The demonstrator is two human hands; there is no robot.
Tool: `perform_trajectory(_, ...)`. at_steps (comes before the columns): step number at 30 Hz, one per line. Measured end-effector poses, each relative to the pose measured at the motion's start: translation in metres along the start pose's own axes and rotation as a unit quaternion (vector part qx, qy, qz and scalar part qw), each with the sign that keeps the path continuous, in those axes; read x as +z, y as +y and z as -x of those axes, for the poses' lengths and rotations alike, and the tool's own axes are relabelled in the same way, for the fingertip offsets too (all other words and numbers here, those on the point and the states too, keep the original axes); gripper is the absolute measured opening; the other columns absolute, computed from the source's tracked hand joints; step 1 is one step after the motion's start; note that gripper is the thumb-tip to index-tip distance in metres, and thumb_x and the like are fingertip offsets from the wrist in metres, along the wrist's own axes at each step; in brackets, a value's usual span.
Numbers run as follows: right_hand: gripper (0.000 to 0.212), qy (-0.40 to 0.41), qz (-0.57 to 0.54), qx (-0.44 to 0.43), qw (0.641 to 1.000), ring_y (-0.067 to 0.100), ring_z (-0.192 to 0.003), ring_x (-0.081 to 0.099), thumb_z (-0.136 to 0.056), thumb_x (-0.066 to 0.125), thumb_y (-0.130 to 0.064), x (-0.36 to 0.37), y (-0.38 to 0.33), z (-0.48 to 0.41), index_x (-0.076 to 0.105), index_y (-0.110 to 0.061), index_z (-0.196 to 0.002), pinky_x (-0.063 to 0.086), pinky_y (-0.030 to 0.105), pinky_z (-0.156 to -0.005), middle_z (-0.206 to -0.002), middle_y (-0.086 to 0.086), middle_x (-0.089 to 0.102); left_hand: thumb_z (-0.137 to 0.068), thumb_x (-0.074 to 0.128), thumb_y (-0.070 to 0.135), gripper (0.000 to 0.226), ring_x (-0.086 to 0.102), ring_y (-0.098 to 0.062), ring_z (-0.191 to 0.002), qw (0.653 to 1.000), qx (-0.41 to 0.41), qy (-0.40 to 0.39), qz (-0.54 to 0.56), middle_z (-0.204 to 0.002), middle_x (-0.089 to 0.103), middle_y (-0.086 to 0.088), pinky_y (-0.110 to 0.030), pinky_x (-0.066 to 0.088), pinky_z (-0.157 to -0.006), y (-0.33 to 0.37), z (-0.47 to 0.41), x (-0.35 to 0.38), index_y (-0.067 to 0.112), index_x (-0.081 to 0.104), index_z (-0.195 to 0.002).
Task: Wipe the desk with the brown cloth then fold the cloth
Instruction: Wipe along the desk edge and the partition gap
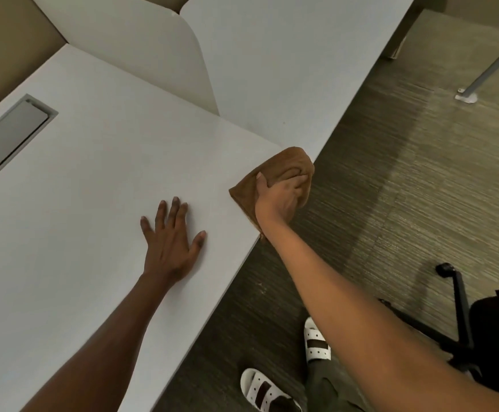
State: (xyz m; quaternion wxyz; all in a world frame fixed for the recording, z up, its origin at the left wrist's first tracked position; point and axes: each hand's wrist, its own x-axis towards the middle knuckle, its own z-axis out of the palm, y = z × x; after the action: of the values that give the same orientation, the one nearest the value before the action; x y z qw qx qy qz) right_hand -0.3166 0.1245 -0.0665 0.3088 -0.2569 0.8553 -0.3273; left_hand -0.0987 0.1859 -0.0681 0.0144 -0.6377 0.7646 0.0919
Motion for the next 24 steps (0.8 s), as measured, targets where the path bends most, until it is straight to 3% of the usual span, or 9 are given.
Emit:
perform_trajectory(4,0.118,-0.034,0.003,-0.006,0.999,0.041,-0.121,0.046,-0.081,0.068,-0.052,0.006,0.013,0.041,-0.014,0.0,-0.148,0.046,0.041,-0.087,-0.15,0.031,0.02,-0.091,0.017,0.062,0.076,0.0,-0.026,-0.148,1.0,-0.001,-0.001,-0.008,-0.161,0.011,-0.007,-0.063,0.003,-0.115,-0.001,0.0,0.002,0.015,0.015,-0.15)
perform_trajectory(8,0.118,-0.065,0.013,-0.016,0.998,0.034,-0.097,0.062,-0.082,0.066,-0.055,0.011,0.033,0.09,-0.017,-0.003,-0.148,0.04,0.025,-0.067,-0.15,0.031,0.02,-0.092,0.015,0.06,0.074,0.002,-0.026,-0.148,1.0,-0.004,0.004,-0.007,-0.161,0.013,-0.007,-0.062,0.003,-0.115,-0.002,0.0,0.004,0.015,0.017,-0.149)
perform_trajectory(10,0.117,-0.063,0.026,-0.031,0.997,0.025,-0.097,0.062,-0.082,0.065,-0.056,0.012,0.043,0.116,-0.014,0.0,-0.148,0.033,0.013,-0.066,-0.149,0.03,0.027,-0.092,0.014,0.058,0.071,0.003,-0.026,-0.148,1.0,0.0,0.008,-0.001,-0.16,0.014,-0.007,-0.062,0.004,-0.114,-0.002,0.0,0.004,0.015,0.018,-0.149)
perform_trajectory(12,0.116,-0.073,0.048,-0.03,0.996,0.021,-0.101,0.06,-0.082,0.063,-0.057,0.014,0.053,0.143,-0.012,0.002,-0.148,0.031,0.009,-0.071,-0.15,0.027,0.027,-0.093,0.009,0.055,0.068,0.004,-0.025,-0.148,1.0,0.004,0.014,0.017,-0.16,0.014,-0.006,-0.062,0.005,-0.114,-0.003,0.001,0.003,0.017,0.02,-0.148)
perform_trajectory(15,0.113,-0.107,0.054,-0.029,0.992,0.023,-0.118,0.055,-0.085,0.061,-0.055,0.019,0.07,0.179,-0.014,0.002,-0.147,0.033,0.014,-0.088,-0.154,0.025,0.022,-0.094,0.007,0.055,0.067,0.005,-0.024,-0.148,0.999,0.004,0.027,0.044,-0.16,0.016,-0.004,-0.061,0.004,-0.115,-0.004,0.002,0.002,0.017,0.024,-0.148)
perform_trajectory(18,0.115,-0.148,0.035,-0.031,0.988,0.028,-0.141,0.03,-0.086,0.059,-0.056,0.02,0.077,0.193,-0.026,-0.002,-0.142,0.029,0.029,-0.113,-0.159,0.023,0.006,-0.094,0.011,0.055,0.068,0.008,-0.025,-0.148,0.998,0.007,0.034,0.05,-0.16,0.018,-0.005,-0.061,0.004,-0.115,-0.004,0.002,0.002,0.015,0.026,-0.147)
perform_trajectory(20,0.119,-0.158,0.059,-0.038,0.985,0.033,-0.146,0.014,-0.084,0.058,-0.06,0.018,0.076,0.186,-0.03,-0.001,-0.138,0.02,0.039,-0.119,-0.159,0.024,-0.001,-0.094,0.012,0.054,0.068,0.008,-0.026,-0.148,0.998,0.008,0.033,0.055,-0.159,0.019,-0.005,-0.06,0.004,-0.114,-0.003,0.002,0.001,0.014,0.027,-0.147)
perform_trajectory(24,0.123,-0.072,0.164,-0.061,0.982,0.046,-0.144,0.013,-0.074,0.035,-0.081,0.011,0.069,0.159,-0.004,0.01,-0.147,0.015,0.049,-0.119,-0.155,0.034,0.01,-0.093,0.014,0.053,0.067,0.01,-0.025,-0.148,0.997,0.004,0.039,0.066,-0.159,0.021,-0.005,-0.06,0.005,-0.114,-0.003,0.003,0.001,0.014,0.028,-0.146)
